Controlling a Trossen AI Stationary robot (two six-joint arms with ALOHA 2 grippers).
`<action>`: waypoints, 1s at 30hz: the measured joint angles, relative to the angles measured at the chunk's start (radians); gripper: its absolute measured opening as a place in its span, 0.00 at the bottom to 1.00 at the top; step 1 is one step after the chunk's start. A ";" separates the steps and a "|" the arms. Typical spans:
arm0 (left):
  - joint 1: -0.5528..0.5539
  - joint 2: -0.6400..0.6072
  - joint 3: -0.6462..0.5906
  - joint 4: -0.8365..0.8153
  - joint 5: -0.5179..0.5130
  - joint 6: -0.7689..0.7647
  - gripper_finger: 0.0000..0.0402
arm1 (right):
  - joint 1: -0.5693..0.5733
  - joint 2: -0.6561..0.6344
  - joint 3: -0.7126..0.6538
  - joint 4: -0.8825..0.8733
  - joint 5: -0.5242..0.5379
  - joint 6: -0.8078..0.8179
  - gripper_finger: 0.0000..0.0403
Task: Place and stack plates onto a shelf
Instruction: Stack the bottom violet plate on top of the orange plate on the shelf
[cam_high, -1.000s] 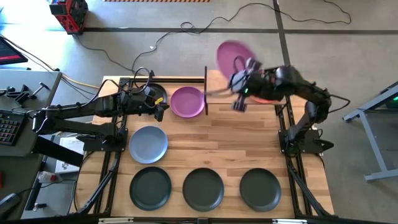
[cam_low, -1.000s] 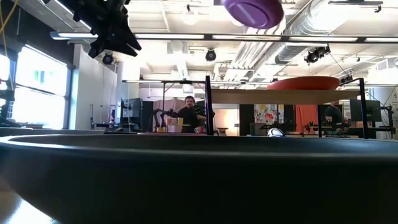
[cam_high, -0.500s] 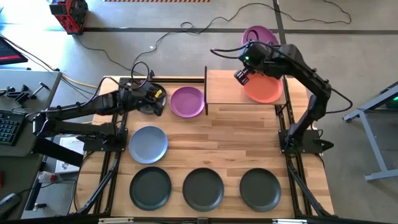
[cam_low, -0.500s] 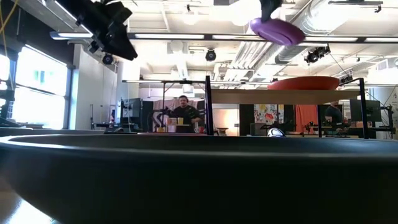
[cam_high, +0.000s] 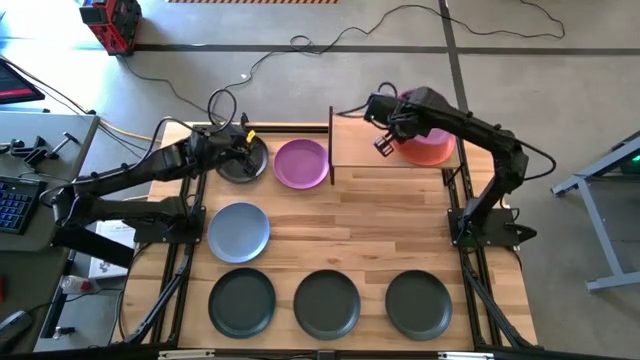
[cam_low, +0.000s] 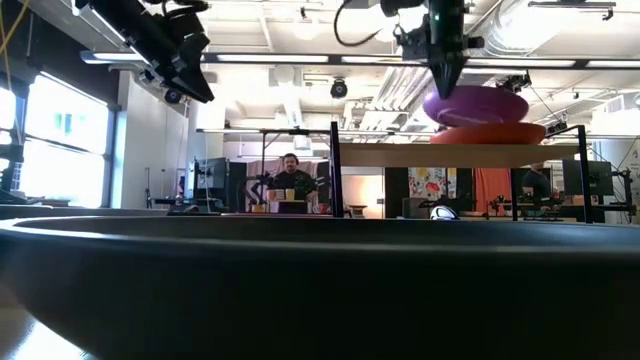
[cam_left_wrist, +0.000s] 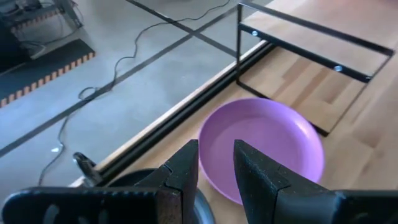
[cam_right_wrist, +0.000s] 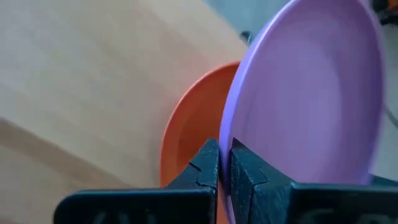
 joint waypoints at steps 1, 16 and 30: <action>0.009 0.000 0.000 0.000 0.000 0.010 0.22 | 0.000 0.000 -0.017 0.000 -0.014 -0.001 0.00; 0.091 0.000 0.000 0.000 0.003 0.025 0.22 | 0.003 0.000 -0.116 0.026 -0.115 -0.043 0.00; 0.101 0.000 0.000 0.000 0.021 -0.010 0.22 | 0.000 0.000 -0.116 0.022 -0.170 -0.036 0.00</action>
